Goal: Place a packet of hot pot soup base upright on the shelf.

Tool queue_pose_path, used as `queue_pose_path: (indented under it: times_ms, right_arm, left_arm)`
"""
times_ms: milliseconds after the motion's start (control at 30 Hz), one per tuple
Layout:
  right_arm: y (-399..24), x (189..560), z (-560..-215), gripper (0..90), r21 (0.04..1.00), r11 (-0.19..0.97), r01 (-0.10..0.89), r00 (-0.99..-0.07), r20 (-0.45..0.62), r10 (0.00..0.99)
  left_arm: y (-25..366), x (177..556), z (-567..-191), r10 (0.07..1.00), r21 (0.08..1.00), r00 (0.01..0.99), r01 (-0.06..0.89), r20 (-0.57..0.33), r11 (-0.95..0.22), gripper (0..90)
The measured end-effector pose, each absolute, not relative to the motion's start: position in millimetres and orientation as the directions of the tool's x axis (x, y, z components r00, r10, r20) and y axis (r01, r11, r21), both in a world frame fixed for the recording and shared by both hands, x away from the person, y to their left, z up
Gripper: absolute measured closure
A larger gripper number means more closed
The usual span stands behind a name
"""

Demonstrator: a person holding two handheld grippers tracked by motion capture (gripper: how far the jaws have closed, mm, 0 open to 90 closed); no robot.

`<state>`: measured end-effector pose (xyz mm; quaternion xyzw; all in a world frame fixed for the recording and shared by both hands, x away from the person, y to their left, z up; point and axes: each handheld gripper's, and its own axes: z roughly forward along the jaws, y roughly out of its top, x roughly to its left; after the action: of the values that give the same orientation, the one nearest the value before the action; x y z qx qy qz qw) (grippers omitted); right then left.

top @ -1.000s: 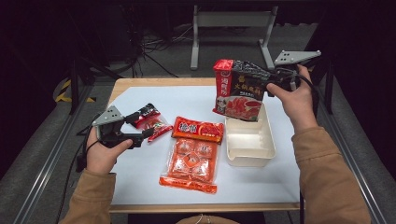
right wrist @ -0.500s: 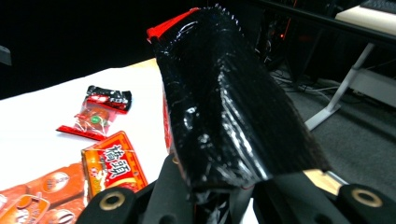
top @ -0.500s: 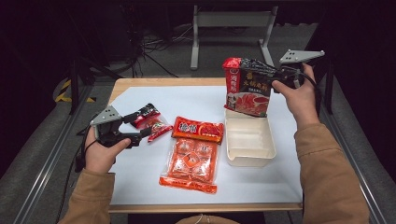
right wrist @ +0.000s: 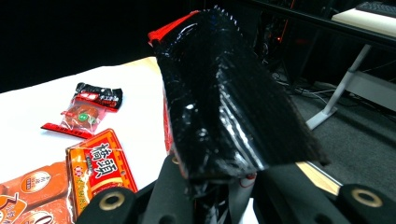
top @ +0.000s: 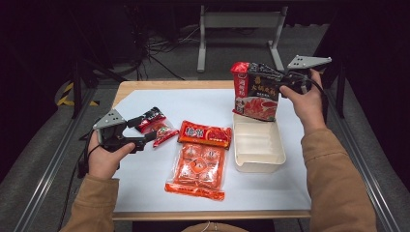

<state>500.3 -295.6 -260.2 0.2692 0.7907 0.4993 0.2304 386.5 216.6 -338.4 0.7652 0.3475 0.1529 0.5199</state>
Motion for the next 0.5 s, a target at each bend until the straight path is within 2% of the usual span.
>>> queue_pose_path:
  times_ms: [500]
  right_arm:
    - [-294, 502, -283, 81.5, 0.920, 0.338, 0.197, -0.746, -0.083, 0.660]
  left_arm:
    - [217, 388, -339, 0.685, 0.901, 0.713, 0.385, -0.151, -0.201, 20.3]
